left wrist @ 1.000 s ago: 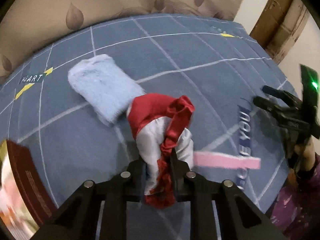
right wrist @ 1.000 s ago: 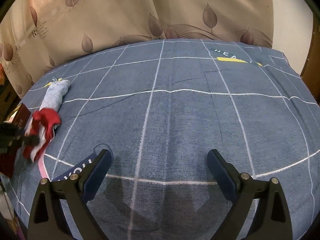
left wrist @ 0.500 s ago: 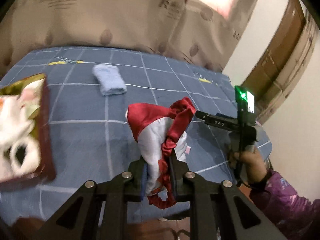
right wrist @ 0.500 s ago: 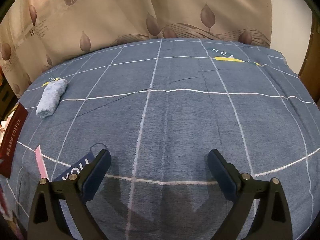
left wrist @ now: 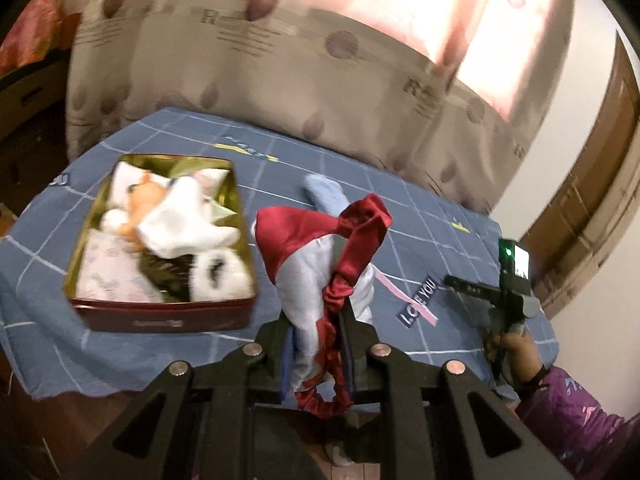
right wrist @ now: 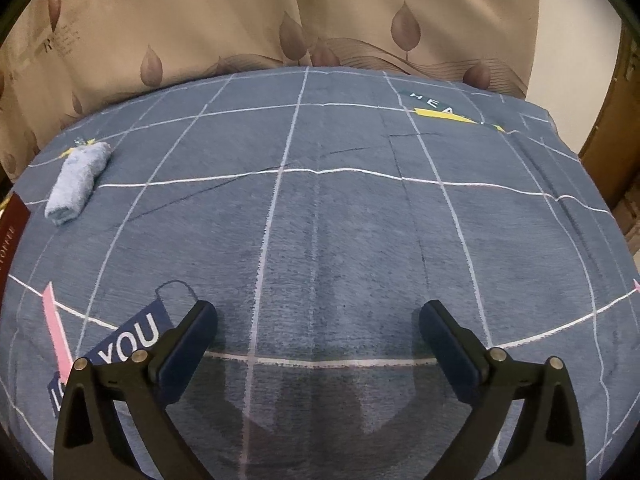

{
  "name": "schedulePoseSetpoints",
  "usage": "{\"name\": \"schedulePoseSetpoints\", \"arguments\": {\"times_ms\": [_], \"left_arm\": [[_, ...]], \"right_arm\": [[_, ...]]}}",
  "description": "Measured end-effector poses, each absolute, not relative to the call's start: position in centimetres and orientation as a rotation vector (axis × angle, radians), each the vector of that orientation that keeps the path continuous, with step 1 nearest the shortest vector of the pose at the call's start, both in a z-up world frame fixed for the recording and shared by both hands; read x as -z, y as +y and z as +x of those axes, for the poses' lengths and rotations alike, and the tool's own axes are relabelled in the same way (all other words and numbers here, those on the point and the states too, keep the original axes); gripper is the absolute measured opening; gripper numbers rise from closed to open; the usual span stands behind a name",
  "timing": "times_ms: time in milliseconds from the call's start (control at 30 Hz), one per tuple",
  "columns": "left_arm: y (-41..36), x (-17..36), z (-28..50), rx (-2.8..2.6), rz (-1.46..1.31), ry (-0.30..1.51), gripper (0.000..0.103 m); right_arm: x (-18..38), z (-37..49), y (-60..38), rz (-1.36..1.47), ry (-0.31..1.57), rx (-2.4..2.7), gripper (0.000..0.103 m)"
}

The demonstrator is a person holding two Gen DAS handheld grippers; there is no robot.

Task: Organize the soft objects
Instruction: 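Lift the red-and-white bundle toward the tin with left while right grasps the blue fuzzy sock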

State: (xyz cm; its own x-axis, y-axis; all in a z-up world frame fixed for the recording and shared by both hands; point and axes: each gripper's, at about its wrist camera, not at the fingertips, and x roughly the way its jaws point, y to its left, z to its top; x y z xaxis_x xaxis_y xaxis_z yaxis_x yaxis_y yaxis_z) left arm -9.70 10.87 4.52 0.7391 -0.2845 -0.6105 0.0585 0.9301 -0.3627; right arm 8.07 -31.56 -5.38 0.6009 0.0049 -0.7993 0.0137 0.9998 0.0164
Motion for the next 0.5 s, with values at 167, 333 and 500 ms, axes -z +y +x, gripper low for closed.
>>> {"name": "schedulePoseSetpoints", "arguments": {"times_ms": [167,333,500], "left_arm": [[13.4,-4.7,-10.9,0.144,-0.368,0.677,0.021],[16.3,-5.0,-11.7,0.086,-0.444,0.631,0.022],[18.1,-5.2,-12.4,0.036,-0.469,0.586,0.022]], "right_arm": [[5.4,8.2,-31.4,0.006,0.936,0.018,0.102],[5.0,7.9,-30.7,-0.03,0.919,0.029,0.102],[1.8,7.7,-26.0,0.005,0.848,-0.148,0.102]]}}
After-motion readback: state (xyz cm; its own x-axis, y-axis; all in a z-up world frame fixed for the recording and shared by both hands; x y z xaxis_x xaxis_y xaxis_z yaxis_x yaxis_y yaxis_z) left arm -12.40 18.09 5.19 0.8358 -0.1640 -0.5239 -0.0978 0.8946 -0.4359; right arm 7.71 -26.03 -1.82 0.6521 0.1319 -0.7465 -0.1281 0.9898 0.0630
